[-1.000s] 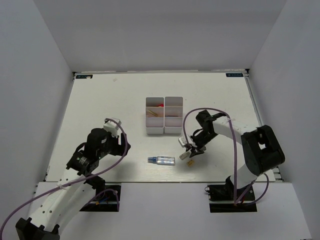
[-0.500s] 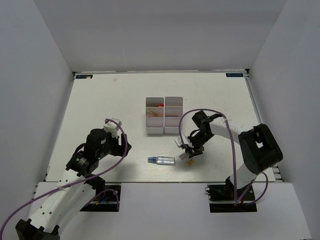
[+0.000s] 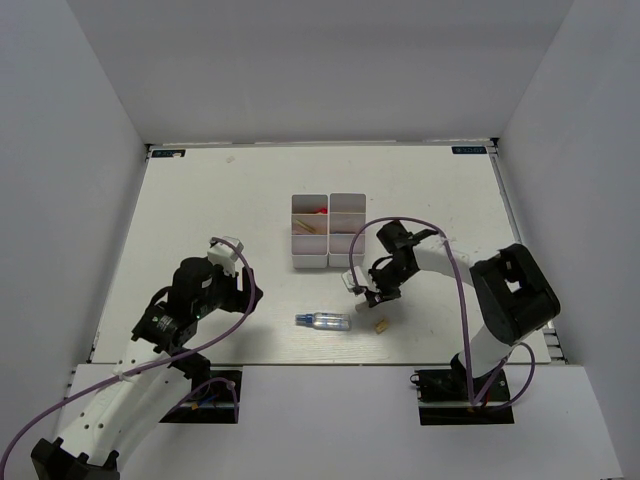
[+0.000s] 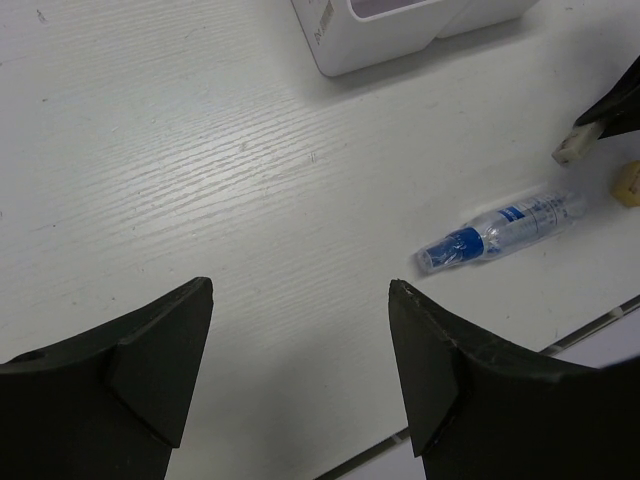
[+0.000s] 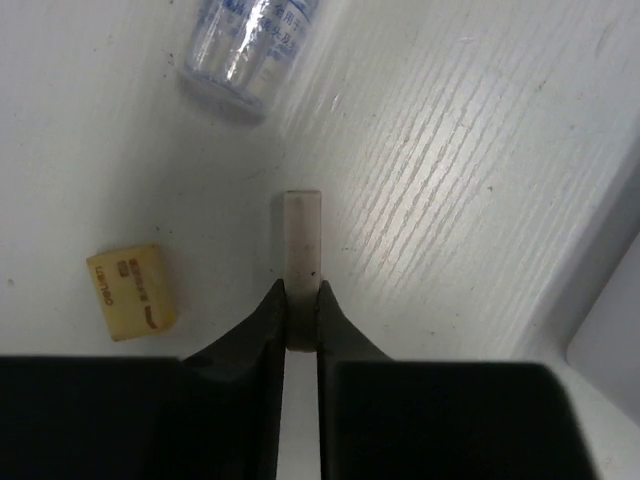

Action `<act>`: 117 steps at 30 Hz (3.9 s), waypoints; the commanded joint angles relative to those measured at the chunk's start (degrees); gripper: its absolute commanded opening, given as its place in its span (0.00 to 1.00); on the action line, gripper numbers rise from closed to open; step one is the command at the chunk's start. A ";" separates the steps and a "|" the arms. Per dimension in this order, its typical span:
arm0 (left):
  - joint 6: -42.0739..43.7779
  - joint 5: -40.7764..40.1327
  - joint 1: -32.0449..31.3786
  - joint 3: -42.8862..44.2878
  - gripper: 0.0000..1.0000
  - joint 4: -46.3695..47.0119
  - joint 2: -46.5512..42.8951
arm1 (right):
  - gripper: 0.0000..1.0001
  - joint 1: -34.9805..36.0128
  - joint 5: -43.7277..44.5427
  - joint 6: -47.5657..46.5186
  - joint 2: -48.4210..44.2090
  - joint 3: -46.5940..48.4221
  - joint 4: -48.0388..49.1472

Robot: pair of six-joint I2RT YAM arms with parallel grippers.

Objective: Sort the stationery into containers
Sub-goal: Pick up the stationery from the center of the board, then place the stationery in the storage box, then pick up the stationery from the center of the board, then place the stationery in the storage box.

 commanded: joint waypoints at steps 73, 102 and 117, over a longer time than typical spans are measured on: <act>0.75 3.34 0.14 0.08 0.81 -0.43 1.70 | 0.60 5.58 -0.03 -9.35 -18.07 -11.72 -8.09; 0.83 3.77 0.14 -0.09 0.81 -0.43 2.75 | 0.00 6.11 9.20 14.01 -14.64 -4.26 8.78; 0.92 3.86 0.14 0.08 0.81 -0.70 3.46 | 0.00 6.90 24.50 33.73 -3.91 14.38 23.93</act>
